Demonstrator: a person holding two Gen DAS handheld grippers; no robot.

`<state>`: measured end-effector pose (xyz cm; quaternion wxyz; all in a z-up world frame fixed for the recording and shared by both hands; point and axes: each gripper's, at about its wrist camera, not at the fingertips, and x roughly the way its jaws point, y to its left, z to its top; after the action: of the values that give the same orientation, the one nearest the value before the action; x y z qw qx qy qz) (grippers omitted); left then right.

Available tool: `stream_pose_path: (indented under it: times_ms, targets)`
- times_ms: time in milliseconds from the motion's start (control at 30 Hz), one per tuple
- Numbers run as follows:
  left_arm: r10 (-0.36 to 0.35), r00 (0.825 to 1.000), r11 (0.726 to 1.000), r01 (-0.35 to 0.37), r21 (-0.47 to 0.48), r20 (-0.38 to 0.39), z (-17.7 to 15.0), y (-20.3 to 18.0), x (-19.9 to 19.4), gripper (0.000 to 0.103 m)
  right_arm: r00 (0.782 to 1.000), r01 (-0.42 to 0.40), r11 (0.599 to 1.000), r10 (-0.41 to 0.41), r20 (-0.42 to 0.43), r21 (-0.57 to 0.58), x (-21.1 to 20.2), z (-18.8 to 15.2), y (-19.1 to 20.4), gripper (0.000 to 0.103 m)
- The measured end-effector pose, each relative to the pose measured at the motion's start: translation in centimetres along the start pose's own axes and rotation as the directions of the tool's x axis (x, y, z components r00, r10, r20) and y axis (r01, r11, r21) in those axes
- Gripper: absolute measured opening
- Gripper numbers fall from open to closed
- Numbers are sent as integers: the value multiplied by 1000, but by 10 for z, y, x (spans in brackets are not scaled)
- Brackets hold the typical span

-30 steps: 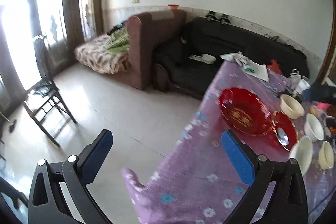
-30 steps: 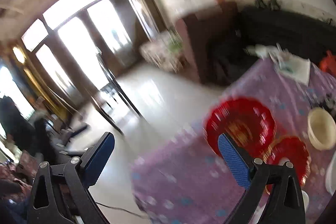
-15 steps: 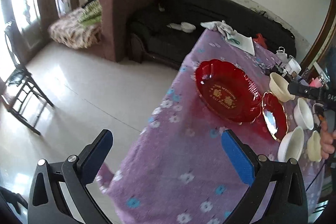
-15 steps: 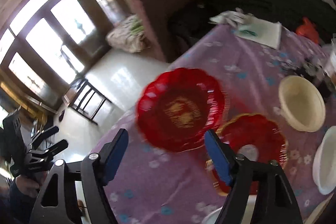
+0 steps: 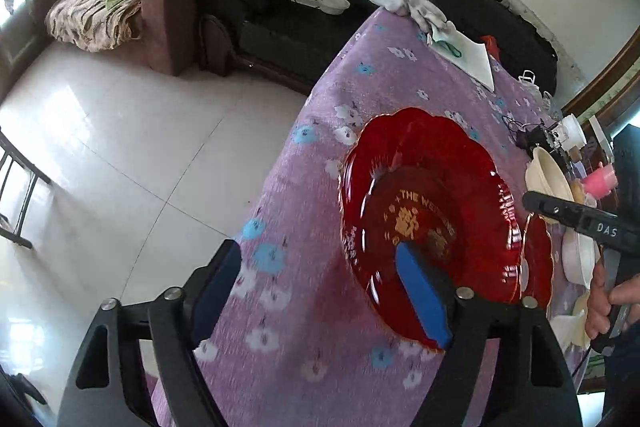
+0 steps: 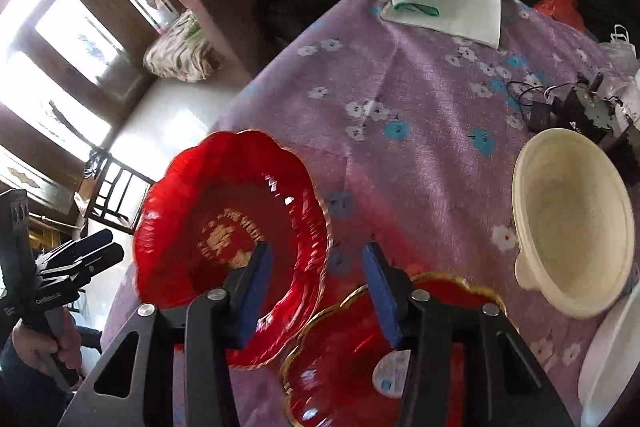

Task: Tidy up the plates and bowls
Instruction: 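Reach the left gripper to the large red 'THE WEDDING' plate and grasp its rim, then lift the large red plate with the left gripper and carry it across the table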

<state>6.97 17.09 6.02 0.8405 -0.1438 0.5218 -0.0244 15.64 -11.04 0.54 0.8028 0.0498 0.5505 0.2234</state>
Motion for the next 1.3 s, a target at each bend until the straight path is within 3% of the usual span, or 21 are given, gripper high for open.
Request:
stream_pose_path:
  times_ms: [67, 200, 267, 367, 500, 833, 1300]
  targets:
    - [-4, 1000, 1000, 5, 10, -16, 3, -3, 9, 69, 1000, 8, 1000, -8, -30, -5, 10, 3, -3, 34]
    - [-6, 999, 999, 8, 34, -39, 7, -7, 25, 55, 998, 25, 1000, -26, -64, -9, 25, 5, -4, 27]
    - [-1, 999, 998, 4, 58, -53, 6, -11, 33, 39, 997, 29, 999, -30, -73, -15, 31, 4, -3, 14]
    - [13, 998, 995, -6, 96, -67, 6, -18, 42, 19, 996, 31, 999, -33, -87, -26, 39, 4, 0, 7]
    - [59, 997, 986, -52, 157, -39, 3, -27, 41, 18, 996, 49, 998, -51, -69, -42, 40, 3, 9, 7]
    - [74, 997, 985, -76, 158, 19, -4, -12, 9, 19, 997, 35, 999, -37, -63, -28, 35, -7, 30, 7]
    - [113, 991, 988, -120, 95, 69, -89, 36, -64, 20, 995, -47, 998, 43, -90, -52, 14, -66, 98, 7]
